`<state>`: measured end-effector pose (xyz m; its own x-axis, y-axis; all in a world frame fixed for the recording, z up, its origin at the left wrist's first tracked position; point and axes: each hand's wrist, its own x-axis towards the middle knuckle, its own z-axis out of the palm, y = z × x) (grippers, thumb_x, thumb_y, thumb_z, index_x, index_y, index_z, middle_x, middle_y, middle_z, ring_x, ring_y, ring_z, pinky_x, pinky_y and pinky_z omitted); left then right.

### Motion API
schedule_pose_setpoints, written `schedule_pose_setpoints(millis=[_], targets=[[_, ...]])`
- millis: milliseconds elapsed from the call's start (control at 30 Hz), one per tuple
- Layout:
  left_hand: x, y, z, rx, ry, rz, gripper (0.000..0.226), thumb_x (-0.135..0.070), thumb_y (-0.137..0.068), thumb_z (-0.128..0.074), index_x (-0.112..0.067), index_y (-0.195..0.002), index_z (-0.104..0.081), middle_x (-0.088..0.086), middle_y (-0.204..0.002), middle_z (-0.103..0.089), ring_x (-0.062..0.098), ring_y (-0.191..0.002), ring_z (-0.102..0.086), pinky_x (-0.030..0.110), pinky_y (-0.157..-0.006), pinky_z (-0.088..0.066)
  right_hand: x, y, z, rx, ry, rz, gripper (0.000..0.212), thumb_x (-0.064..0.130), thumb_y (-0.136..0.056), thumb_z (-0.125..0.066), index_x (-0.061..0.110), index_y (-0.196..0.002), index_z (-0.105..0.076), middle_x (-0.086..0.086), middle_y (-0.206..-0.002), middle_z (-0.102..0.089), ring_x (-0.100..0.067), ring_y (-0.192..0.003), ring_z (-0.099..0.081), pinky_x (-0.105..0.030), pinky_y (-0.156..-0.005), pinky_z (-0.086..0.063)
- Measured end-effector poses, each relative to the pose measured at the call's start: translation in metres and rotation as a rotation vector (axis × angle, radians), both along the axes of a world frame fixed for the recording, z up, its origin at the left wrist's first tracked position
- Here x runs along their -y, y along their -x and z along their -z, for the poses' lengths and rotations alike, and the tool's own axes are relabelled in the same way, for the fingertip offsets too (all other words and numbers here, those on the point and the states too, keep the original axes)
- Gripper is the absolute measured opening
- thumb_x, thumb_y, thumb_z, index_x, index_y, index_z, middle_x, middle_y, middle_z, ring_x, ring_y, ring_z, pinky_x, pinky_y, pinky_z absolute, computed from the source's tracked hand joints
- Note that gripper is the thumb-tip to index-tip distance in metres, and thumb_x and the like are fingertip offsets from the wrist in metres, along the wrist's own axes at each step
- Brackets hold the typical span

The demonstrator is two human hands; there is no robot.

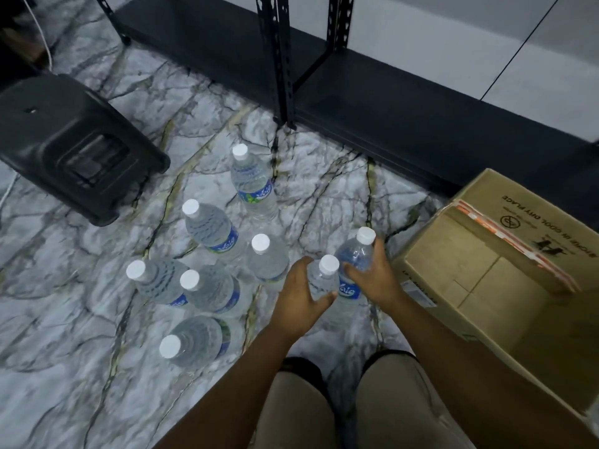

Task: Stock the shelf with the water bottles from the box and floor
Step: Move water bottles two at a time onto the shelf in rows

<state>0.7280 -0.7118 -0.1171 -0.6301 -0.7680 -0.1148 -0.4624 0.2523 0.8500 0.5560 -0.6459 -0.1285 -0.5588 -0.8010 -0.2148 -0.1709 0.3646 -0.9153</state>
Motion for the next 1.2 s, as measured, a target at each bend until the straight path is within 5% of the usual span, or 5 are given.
schedule_pose_setpoints(millis=[100,367,567,833,1200], targets=[[0.003,0.007,0.006,-0.051,-0.042,-0.031,0.06,-0.044,-0.077,-0.073,-0.02,-0.124,-0.046,-0.002,-0.118,-0.053,0.006,-0.11,-0.052,0.017,-0.093,-0.042,-0.005,0.003,0.007,-0.007,0.04,0.055,0.06,0.043,-0.069,-0.074,0.03,-0.118,-0.043,0.007,-0.115,-0.057,-0.012,-0.108,-0.059,-0.025,-0.089,-0.049],[0.01,0.03,0.009,-0.107,-0.039,-0.143,0.05,-0.037,-0.074,-0.076,-0.03,-0.113,-0.046,-0.008,-0.106,-0.058,-0.001,-0.1,-0.057,0.01,-0.086,-0.042,-0.011,-0.005,0.023,0.026,0.136,0.194,0.083,0.044,-0.073,-0.072,0.019,-0.141,-0.03,-0.004,-0.14,-0.045,-0.012,-0.128,-0.047,-0.02,-0.104,-0.04],[0.008,0.041,0.011,-0.183,-0.124,-0.143,0.051,-0.028,-0.077,-0.074,-0.03,-0.12,-0.048,-0.008,-0.117,-0.058,-0.001,-0.111,-0.055,0.013,-0.093,-0.042,-0.009,0.003,0.032,-0.014,0.175,0.212,0.077,0.018,-0.073,-0.075,0.024,-0.134,-0.029,0.016,-0.129,-0.042,0.022,-0.117,-0.04,-0.002,-0.095,-0.034],[0.011,0.038,0.008,-0.117,-0.049,-0.058,0.052,-0.043,-0.077,-0.068,-0.065,-0.117,-0.043,-0.039,-0.119,-0.049,-0.003,-0.117,-0.05,0.018,-0.099,-0.039,-0.005,0.009,0.038,0.015,0.19,0.283,0.076,0.031,-0.071,-0.077,0.02,-0.135,-0.038,-0.005,-0.131,-0.052,-0.018,-0.12,-0.053,-0.021,-0.097,-0.046],[0.007,0.037,0.021,-0.074,0.052,-0.118,0.056,-0.048,-0.074,-0.067,-0.042,-0.125,-0.047,-0.006,-0.12,-0.052,-0.002,-0.115,-0.045,0.008,-0.098,-0.033,-0.02,0.016,0.042,-0.005,0.167,0.12,0.069,0.04,-0.067,-0.068,0.022,-0.127,-0.04,-0.006,-0.124,-0.051,-0.017,-0.115,-0.053,-0.021,-0.094,-0.044]])
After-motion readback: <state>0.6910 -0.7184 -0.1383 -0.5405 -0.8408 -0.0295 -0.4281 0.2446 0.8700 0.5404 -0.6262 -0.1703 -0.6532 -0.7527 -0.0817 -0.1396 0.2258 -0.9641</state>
